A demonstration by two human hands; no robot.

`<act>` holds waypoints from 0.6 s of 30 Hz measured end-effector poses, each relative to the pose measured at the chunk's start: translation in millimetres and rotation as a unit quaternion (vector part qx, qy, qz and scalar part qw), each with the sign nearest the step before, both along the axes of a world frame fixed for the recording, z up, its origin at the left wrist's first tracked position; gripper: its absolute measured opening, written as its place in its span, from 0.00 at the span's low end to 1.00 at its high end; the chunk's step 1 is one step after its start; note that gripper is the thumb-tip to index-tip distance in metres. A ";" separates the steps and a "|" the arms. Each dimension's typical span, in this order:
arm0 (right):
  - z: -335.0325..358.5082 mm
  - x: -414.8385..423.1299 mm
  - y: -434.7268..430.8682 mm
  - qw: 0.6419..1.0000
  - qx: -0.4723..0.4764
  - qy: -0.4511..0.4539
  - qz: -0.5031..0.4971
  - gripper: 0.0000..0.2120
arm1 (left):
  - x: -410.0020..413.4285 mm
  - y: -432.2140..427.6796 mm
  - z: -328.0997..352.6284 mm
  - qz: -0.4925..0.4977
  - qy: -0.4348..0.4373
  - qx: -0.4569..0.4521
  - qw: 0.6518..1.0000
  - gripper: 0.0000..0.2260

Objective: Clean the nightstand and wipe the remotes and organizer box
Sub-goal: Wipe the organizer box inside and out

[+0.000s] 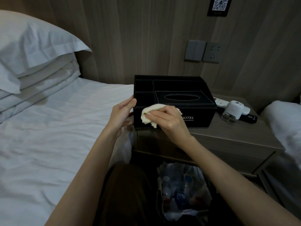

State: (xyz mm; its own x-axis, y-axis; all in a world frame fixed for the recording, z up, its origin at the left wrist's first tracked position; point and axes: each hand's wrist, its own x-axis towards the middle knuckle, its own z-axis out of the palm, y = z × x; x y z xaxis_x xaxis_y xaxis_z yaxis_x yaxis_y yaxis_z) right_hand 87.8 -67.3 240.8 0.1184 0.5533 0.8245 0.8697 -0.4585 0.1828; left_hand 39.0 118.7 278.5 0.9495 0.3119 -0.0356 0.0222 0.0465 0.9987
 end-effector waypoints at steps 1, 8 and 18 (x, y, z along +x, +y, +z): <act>-5.6 -0.5 -0.7 1.000 0.005 0.011 0.004 0.11 | -0.1 0.0 0.1 -0.001 0.000 0.002 1.000 0.18; -42.9 -4.9 -16.8 0.985 -0.080 0.151 0.017 0.14 | -2.7 -3.3 2.1 0.005 -0.003 0.002 1.000 0.18; 8.2 -21.8 -28.7 0.994 -0.097 -0.023 0.052 0.12 | -4.8 -10.3 -0.6 0.024 -0.029 -0.011 0.999 0.18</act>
